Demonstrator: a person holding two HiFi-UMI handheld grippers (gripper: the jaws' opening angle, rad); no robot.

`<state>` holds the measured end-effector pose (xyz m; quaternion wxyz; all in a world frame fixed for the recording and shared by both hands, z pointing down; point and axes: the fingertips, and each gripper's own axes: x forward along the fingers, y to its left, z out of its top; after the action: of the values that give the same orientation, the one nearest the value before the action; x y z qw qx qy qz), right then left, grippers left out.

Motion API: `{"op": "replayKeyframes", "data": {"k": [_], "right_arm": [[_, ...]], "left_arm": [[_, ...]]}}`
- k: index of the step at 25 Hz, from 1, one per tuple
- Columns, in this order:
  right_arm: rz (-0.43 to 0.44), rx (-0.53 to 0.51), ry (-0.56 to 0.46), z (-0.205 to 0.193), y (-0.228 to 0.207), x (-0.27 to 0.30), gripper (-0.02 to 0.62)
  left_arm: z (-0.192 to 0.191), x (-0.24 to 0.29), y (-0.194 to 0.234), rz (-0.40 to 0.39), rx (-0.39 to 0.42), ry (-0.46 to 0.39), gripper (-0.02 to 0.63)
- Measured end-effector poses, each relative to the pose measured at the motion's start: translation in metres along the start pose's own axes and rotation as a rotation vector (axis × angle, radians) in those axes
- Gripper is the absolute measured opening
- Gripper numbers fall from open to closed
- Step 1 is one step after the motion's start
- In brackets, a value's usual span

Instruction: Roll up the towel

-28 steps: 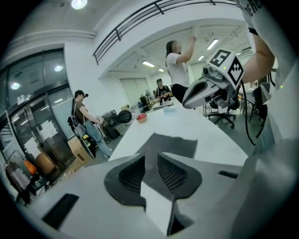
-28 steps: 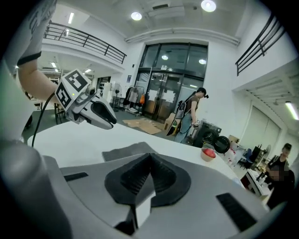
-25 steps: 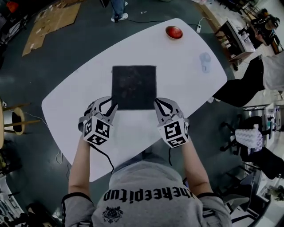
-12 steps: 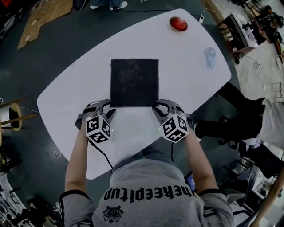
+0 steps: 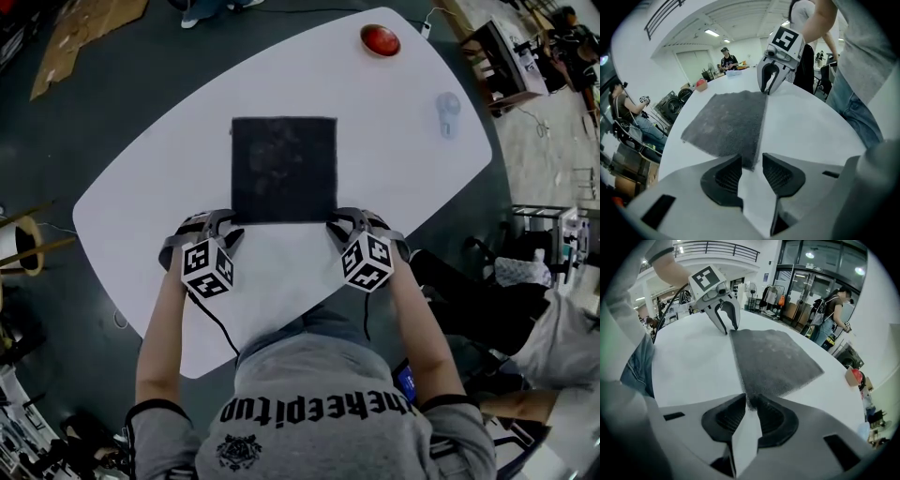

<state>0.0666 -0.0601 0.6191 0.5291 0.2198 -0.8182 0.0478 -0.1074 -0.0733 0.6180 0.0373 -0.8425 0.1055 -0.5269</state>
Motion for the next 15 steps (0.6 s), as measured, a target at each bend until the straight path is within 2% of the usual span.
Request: {"op": "replayKeyframes", "data": {"k": [4, 7, 11, 15], "right_arm": [[0.034, 0.041, -0.001, 0.0, 0.002, 0.001, 0.057], [0.046, 0.059, 0.001, -0.001, 0.001, 0.002, 0.021], [0.093, 0.051, 0.015, -0.002, 0.01, -0.003, 0.017], [0.152, 0.061, 0.03, -0.008, 0.026, -0.012, 0.018]], "left_arm": [[-0.001, 0.001, -0.004, -0.035, -0.018, -0.002, 0.122], [-0.002, 0.003, -0.006, -0.035, -0.021, 0.008, 0.028], [-0.003, 0.002, -0.008, -0.031, 0.025, 0.036, 0.017], [-0.001, -0.001, -0.028, -0.122, 0.053, 0.053, 0.015]]}}
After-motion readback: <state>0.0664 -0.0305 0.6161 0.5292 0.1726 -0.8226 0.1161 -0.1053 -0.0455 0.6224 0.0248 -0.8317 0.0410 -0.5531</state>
